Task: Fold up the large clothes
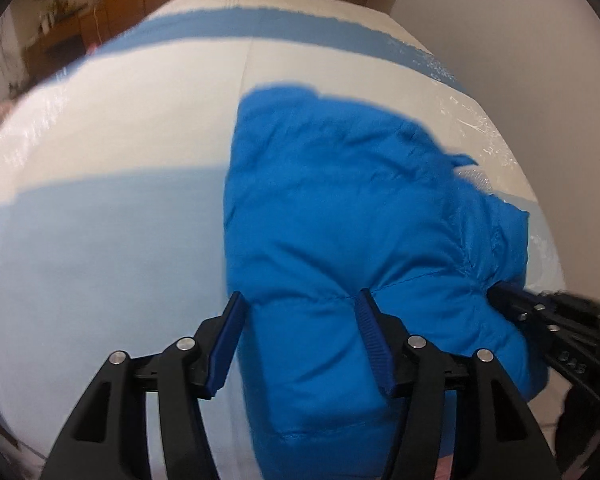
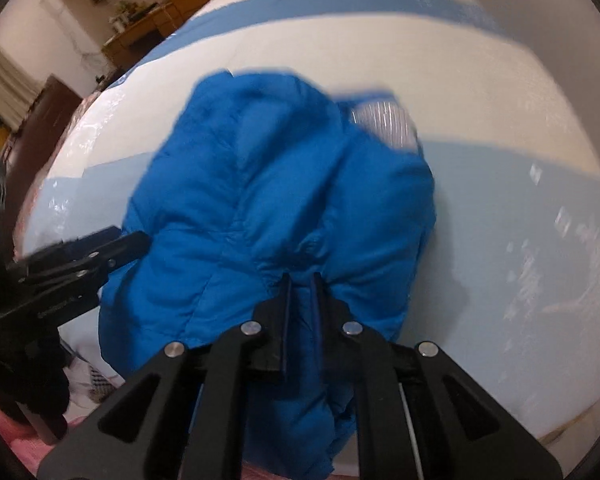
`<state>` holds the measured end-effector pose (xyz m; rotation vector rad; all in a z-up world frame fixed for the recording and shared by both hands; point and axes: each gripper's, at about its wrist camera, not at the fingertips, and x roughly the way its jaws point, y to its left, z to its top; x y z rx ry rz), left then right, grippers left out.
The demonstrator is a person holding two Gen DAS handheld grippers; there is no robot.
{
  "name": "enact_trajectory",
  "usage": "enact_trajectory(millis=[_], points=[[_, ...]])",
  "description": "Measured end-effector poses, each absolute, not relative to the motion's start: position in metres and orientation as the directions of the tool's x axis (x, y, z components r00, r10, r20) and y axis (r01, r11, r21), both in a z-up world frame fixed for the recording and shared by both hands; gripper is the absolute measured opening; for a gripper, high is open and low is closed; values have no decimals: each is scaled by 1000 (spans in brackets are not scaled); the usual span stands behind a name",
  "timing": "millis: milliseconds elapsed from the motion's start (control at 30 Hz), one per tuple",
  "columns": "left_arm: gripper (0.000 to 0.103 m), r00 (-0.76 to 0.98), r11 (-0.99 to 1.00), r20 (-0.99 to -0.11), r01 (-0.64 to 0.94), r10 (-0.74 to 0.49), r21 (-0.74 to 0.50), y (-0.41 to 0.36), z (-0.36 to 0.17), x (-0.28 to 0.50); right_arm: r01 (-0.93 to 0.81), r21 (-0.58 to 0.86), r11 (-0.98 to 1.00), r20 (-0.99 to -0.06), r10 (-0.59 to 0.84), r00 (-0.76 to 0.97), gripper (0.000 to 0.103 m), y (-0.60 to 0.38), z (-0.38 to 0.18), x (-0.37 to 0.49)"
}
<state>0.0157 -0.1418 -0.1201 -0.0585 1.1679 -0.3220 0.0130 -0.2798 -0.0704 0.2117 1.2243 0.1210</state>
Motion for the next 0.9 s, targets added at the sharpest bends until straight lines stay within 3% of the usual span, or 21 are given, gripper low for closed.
enact_trajectory(millis=[167, 333, 400, 467, 633, 900], points=[[61, 345, 951, -899, 242, -270, -193, -150, -136, 17, 54, 258, 965, -904, 222, 365, 5, -284, -101, 12], [61, 305, 946, -904, 223, -298, -237, -145, -135, 27, 43, 231, 972, -913, 201, 355, 5, -279, -91, 18], [61, 284, 942, -904, 199, -321, -272, -135, -128, 32, 45, 256, 966, -904, 222, 365, 13, -283, -77, 18], [61, 300, 942, -897, 184, -325, -279, -122, -119, 35, 38, 285, 958, -883, 247, 398, 42, -292, -58, 17], [74, 278, 903, -859, 148, -429, -403, -86, -114, 42, 61, 354, 933, -861, 300, 410, 69, -319, -45, 19], [79, 181, 854, -835, 140, -520, -502, -92, -153, 55, 144, 453, 880, -867, 397, 301, 79, -338, -98, 28]])
